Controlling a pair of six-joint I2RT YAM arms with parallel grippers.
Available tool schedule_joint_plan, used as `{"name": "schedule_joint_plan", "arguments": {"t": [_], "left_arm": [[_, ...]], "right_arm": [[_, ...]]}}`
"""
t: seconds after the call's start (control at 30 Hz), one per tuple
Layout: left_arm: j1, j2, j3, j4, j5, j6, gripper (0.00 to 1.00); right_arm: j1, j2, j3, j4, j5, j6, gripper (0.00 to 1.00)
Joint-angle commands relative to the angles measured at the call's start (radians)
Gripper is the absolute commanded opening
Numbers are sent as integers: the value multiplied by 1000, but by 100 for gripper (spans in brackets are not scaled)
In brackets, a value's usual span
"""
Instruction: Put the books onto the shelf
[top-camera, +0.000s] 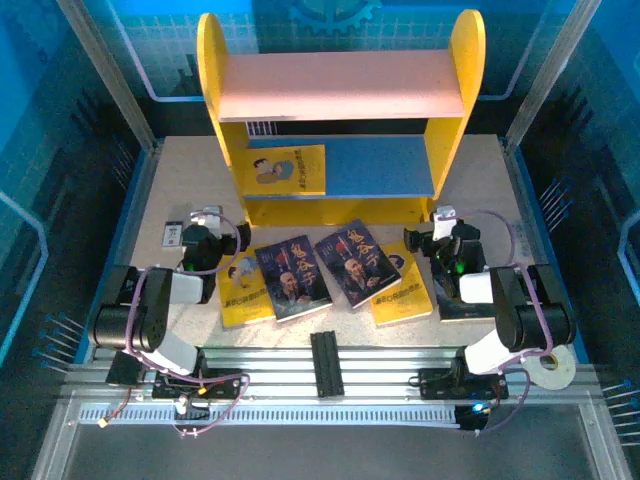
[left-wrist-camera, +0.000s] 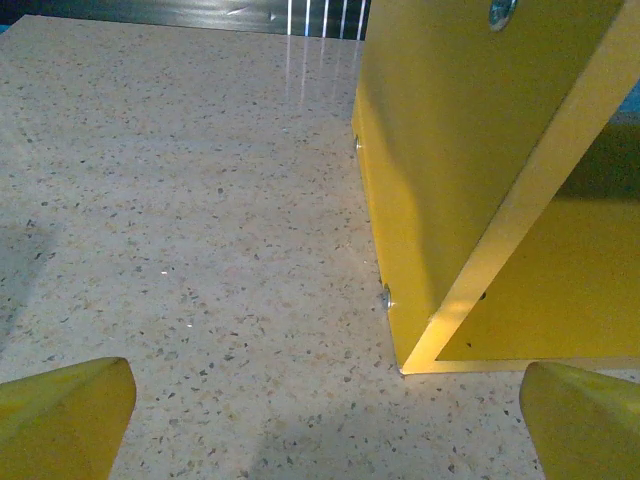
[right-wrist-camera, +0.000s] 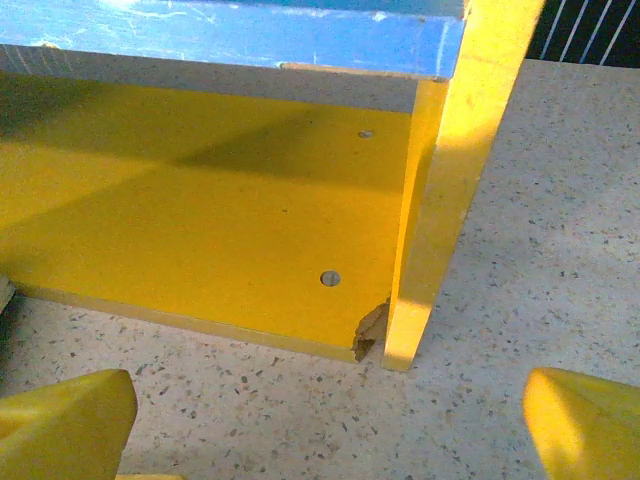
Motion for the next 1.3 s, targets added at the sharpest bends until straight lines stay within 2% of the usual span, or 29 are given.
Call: {"name": "schedule_joint_plan", "arguments": {"t": [0.0,1.0,1.13,1.23,1.27], "left_arm": [[-6,2,17,7,20,26,99],[-6,2,17,7,20,28,100],[-8,-78,36,-87,-47,13,100],[-29,-193,84,-301,-173,-40,99],[-34,-228,93,-356,-177,-53,99]], "right_arm": [[11,-5,18,10,8,-15,100],[11,-5,17,10,9,-16,100],[12,-68,21,-44,40,-8,100],[18,-173,62,-207,72,-5,100],[23,-206,73,-250,89,1,100]]}}
